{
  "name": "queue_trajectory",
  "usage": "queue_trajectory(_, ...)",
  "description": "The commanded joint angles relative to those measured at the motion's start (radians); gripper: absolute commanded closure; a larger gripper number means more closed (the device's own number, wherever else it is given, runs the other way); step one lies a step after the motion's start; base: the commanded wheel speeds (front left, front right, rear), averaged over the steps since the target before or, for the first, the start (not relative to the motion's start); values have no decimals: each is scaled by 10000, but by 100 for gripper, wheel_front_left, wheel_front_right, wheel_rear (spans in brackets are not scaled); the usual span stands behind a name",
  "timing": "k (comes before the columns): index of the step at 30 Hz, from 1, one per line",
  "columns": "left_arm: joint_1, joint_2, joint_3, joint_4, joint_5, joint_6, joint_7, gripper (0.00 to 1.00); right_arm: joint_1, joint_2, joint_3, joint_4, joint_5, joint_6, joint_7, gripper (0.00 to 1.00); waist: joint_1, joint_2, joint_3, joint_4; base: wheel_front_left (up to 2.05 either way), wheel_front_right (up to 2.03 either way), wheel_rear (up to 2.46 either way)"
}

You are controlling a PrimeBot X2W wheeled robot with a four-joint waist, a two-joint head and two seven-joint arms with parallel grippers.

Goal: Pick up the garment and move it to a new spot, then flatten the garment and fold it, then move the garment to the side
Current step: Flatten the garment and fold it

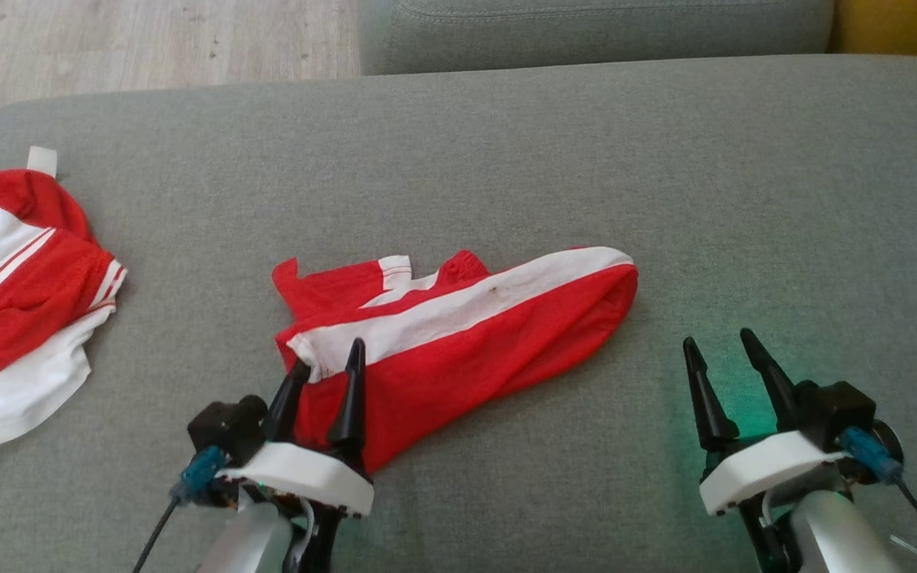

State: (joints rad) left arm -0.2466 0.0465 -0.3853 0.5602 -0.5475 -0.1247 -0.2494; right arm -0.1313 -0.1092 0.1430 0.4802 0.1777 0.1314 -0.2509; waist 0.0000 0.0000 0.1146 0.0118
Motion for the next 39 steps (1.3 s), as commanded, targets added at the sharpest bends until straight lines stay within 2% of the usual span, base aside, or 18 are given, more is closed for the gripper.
queue_trajectory(1,-160,37,353,-425,104,-55,-124,0,-110,1,237,-236,95,-7,-108,0,0,0,-12,20,0,0,0)
queue_trajectory(2,-90,37,341,-522,130,-56,-124,7,-98,12,244,-216,106,-7,-108,0,0,0,-28,37,0,0,0)
queue_trajectory(4,51,37,288,-610,165,-57,-124,62,-78,30,252,-176,142,-7,-108,0,0,0,-65,77,0,0,0)
queue_trajectory(5,113,37,261,-605,179,-57,-124,100,-67,41,258,-151,156,-7,-108,0,0,0,-105,98,0,0,0)
queue_trajectory(18,1927,37,1281,-1160,699,-58,-124,100,501,367,-92,-110,215,-7,-108,0,0,0,-1110,181,0,0,0)
queue_trajectory(28,2232,196,2158,-988,1371,-59,-124,100,671,517,-221,-152,214,-7,-109,0,0,0,-1397,25,0,0,0)
queue_trajectory(29,2217,226,2243,-886,1503,-58,-124,80,673,527,-224,-184,230,-7,-109,0,0,0,-1410,-1,0,0,0)
queue_trajectory(30,2204,226,2357,-796,1605,-44,-124,55,667,537,-218,-223,245,-7,-109,0,0,0,-1413,-30,0,0,0)
queue_trajectory(31,2192,218,2475,-720,1692,-22,-124,5,656,545,-205,-264,259,-7,-109,0,0,0,-1413,-56,0,0,0)
queue_trajectory(32,2190,209,2578,-649,1795,24,-124,0,645,553,-186,-301,268,-7,-109,0,0,0,-1413,-83,0,0,0)
queue_trajectory(39,2359,96,3125,-964,2568,389,-124,0,619,582,-217,-786,318,-7,-109,0,0,0,-1357,-175,0,0,0)
